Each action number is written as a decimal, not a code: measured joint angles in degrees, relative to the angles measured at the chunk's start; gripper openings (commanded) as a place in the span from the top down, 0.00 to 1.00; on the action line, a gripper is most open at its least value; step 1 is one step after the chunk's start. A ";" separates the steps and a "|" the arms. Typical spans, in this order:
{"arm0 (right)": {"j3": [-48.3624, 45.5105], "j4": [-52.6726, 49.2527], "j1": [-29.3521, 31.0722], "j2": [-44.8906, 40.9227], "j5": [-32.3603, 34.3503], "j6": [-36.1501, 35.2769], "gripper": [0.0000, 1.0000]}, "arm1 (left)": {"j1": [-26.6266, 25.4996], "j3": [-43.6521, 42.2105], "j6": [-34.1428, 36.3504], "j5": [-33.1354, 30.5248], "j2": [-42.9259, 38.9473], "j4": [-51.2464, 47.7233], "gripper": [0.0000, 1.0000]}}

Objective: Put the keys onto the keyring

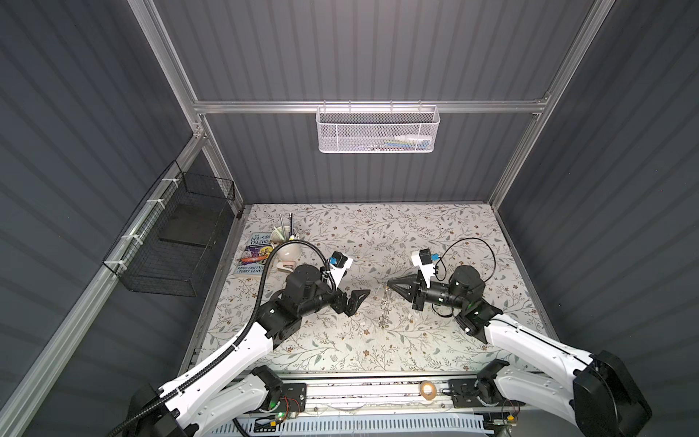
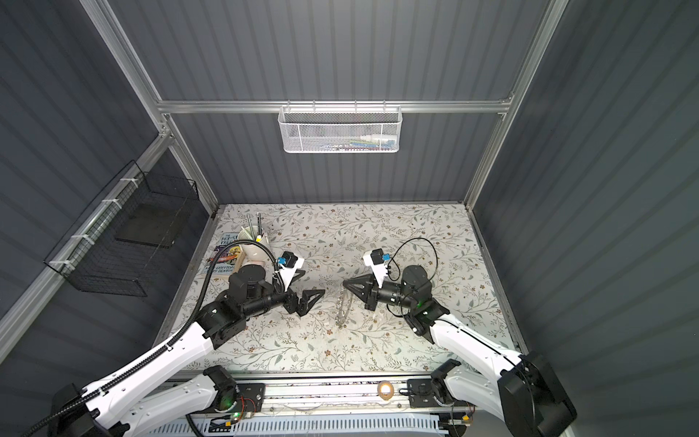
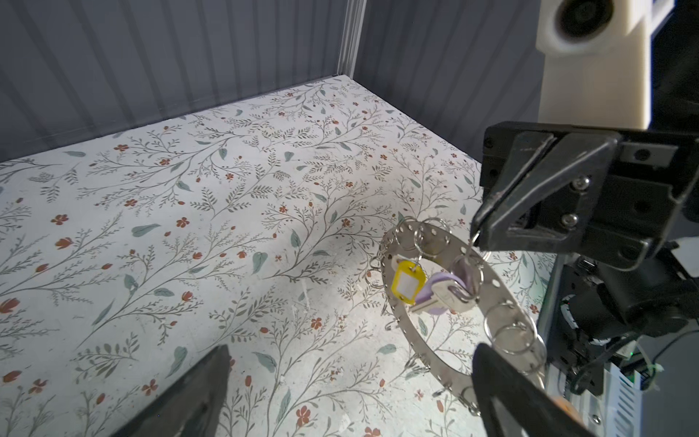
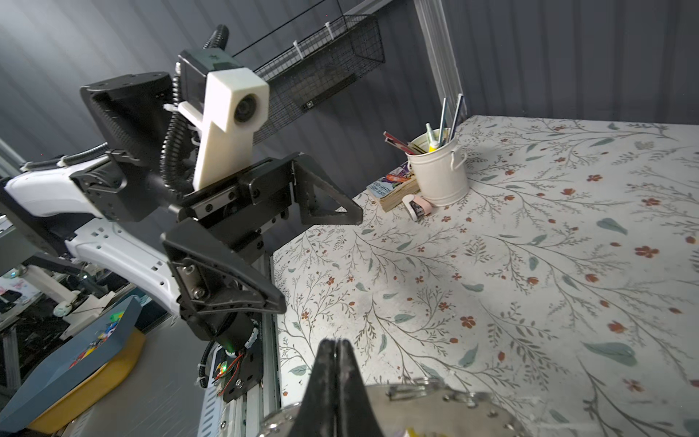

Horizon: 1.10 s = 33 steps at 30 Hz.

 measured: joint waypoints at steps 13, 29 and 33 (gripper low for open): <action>9.46 -5.55 0.83 14.29 5.70 -1.64 1.00 | 0.00 -1.62 -6.84 -6.03 1.55 2.56 0.00; 21.51 0.42 2.93 34.49 5.75 0.39 1.00 | 0.00 -1.75 -7.61 -9.11 0.09 2.43 0.00; 18.01 4.07 2.49 34.80 5.51 0.83 1.00 | 0.00 -1.77 -7.61 -9.90 -1.07 2.29 0.00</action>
